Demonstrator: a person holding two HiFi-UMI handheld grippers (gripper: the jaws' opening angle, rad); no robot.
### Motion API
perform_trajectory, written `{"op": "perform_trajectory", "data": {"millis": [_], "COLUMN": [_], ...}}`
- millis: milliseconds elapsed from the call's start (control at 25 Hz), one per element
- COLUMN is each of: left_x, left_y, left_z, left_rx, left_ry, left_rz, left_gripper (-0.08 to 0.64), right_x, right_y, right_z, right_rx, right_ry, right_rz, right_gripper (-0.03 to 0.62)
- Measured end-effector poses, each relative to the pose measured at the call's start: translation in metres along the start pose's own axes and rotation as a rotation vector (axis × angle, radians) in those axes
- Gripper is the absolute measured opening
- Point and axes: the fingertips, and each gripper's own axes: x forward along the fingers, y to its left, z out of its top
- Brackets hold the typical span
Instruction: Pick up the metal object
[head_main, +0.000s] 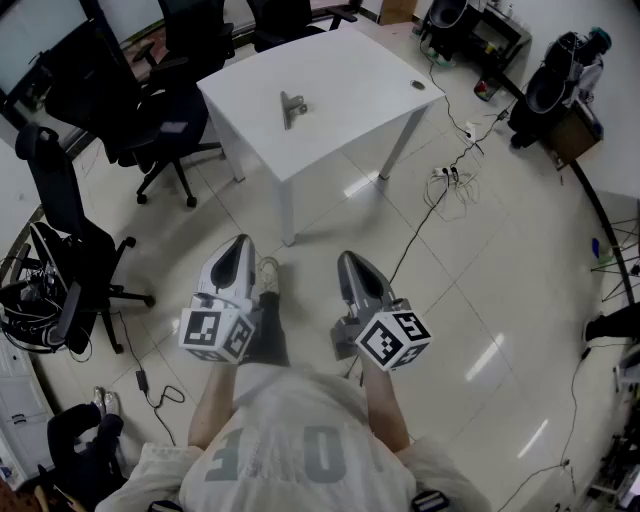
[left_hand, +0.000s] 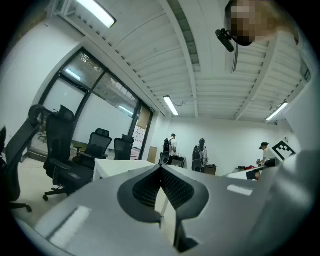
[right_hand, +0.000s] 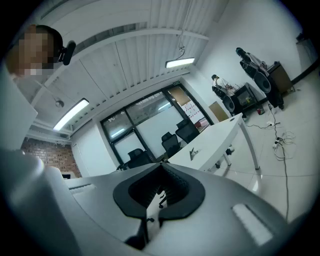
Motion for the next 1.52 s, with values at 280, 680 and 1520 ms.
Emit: {"op": "perform_trajectory", "data": {"millis": [280,680,1520], "left_x": [0.127,0.291,0.369], "left_y": [0.077,0.141,0.189], "left_z": [0.014,0.063,0.045], "left_rx": [-0.047,-0.017,0.02], "left_ry": [0.033,0.027,0.102], "left_rz": [-0.009,-0.148,-0.011], "left_gripper": [0.0,0.002,0.0], "right_x": [0.141,0.306,0.402], "right_y": [-0.02,-0.038,-0.124], "right_z": [0.042,0.106,0.11], "right_rx": [-0.077,-0.1,-0.063], "right_ry": [0.016,-0.007,0.061], "right_rz": [-0.008,-0.015,-0.086], "right_gripper": [0.012,0.012,0.034]}}
